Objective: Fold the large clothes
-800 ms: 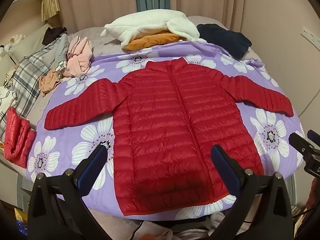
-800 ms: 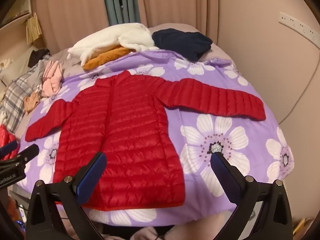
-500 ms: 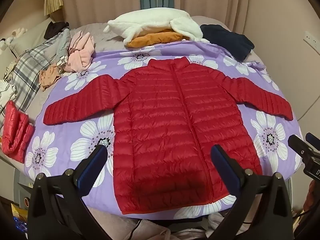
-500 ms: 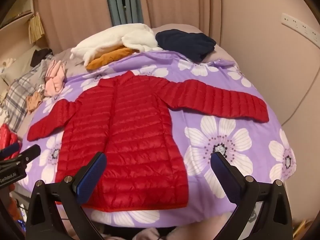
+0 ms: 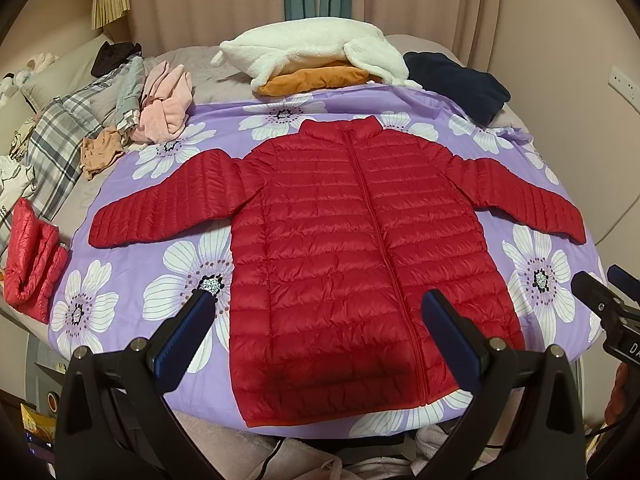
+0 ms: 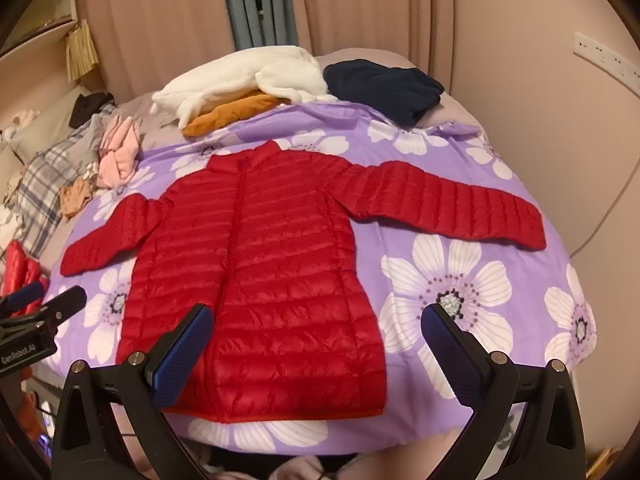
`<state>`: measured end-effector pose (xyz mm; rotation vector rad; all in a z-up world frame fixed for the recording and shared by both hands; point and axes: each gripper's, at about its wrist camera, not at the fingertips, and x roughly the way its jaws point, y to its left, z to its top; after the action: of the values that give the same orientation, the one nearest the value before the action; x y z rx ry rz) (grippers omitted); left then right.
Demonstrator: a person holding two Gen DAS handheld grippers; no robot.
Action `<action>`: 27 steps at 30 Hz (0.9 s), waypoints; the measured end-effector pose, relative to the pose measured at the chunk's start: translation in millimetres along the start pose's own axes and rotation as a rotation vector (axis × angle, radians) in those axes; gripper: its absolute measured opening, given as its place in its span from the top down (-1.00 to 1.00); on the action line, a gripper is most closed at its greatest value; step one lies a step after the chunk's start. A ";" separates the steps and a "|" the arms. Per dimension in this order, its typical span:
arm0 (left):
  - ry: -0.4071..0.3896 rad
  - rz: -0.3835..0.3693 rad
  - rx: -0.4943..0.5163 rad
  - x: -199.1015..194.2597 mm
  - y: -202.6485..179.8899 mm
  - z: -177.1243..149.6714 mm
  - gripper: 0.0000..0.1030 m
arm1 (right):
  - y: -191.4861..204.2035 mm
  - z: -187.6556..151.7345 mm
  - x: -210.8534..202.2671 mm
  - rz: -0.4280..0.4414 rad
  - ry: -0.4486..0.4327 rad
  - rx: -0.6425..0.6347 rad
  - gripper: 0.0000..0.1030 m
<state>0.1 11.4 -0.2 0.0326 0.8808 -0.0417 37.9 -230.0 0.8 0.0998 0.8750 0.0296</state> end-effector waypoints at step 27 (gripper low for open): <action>-0.015 0.018 -0.015 -5.7 14.0 1.1 -1.00 | 16.6 2.9 1.9 0.033 -0.002 -0.045 -0.99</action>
<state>-1.9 25.4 5.1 0.0266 0.8659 -0.0183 41.6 -213.6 2.8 0.0715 0.8706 0.0798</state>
